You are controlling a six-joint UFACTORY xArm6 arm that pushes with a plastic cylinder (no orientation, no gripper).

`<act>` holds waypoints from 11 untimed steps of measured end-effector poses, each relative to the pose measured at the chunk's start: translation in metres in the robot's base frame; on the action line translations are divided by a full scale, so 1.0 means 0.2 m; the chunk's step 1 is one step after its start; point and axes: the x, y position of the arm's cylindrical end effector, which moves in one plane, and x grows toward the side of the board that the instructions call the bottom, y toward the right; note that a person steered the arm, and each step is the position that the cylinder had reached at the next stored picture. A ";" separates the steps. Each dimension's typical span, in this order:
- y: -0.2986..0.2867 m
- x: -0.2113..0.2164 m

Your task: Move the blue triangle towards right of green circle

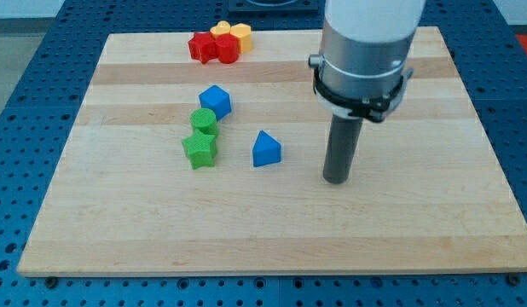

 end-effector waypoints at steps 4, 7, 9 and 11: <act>0.14 -0.01; -0.44 -0.04; -0.34 -0.29; -0.28 -0.34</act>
